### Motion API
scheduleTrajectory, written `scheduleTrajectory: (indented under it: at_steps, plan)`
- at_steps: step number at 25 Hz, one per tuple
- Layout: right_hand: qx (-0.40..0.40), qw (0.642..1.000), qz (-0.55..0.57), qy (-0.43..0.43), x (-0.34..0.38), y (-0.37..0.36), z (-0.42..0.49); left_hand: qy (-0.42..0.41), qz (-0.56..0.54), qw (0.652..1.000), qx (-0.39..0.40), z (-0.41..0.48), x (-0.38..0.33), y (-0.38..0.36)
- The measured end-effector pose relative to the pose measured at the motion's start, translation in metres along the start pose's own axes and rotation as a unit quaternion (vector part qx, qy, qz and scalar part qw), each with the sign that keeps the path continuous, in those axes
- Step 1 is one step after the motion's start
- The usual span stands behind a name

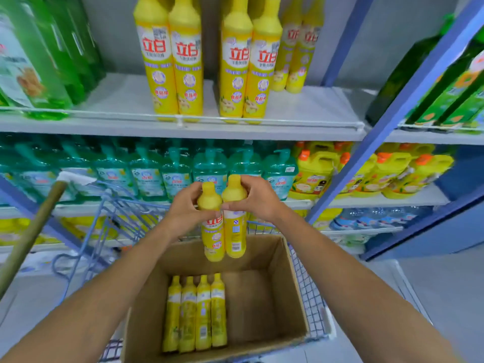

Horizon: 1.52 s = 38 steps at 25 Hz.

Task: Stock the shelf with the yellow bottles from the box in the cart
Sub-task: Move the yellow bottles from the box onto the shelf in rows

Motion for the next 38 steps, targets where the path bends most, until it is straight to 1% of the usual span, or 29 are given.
scheduleTrajectory:
  at_steps: [4,8,11,14,17,23,26,28,34,38]
  plan:
    - [-0.071,0.995,0.005,0.066,0.073,0.059,-0.020,-0.087,0.008,0.996,-0.027,0.008,-0.091,0.019]
    - [-0.114,0.986,0.039,0.113,0.109,0.105,-0.033,-0.131,-0.018,0.990,-0.055,0.015,-0.154,0.019]
    - [-0.133,0.976,0.086,0.146,0.126,0.140,-0.037,-0.152,-0.047,0.985,-0.068,0.026,-0.191,0.011]
    - [-0.133,0.969,0.122,0.171,0.140,0.183,-0.033,-0.189,-0.054,0.977,-0.078,0.046,-0.229,-0.001]
    - [-0.146,0.961,0.122,0.201,0.152,0.234,-0.024,-0.226,-0.039,0.969,-0.094,0.074,-0.269,-0.016]
    - [-0.200,0.949,0.107,0.218,0.157,0.319,0.010,-0.294,0.025,0.947,-0.126,0.144,-0.340,-0.055]
    - [-0.215,0.945,0.097,0.226,0.148,0.350,0.033,-0.299,0.035,0.943,-0.144,0.181,-0.350,-0.071]
    - [-0.221,0.946,0.093,0.219,0.138,0.359,0.049,-0.290,0.039,0.944,-0.155,0.202,-0.344,-0.081]
    - [-0.233,0.946,0.122,0.192,0.105,0.365,0.088,-0.251,0.050,0.948,-0.189,0.236,-0.305,-0.099]
    - [-0.205,0.952,0.117,0.193,0.099,0.353,0.099,-0.235,0.052,0.955,-0.174,0.250,-0.288,-0.095]
Point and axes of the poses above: each hand's wrist, its own z-axis towards the middle knuckle, its own y-axis out of the back of the hand, x = y × z, the point moved 4 cm from there along z, towards the middle knuckle, and after that the axes turned 8 degrees about -y, right-handed, at the moved point
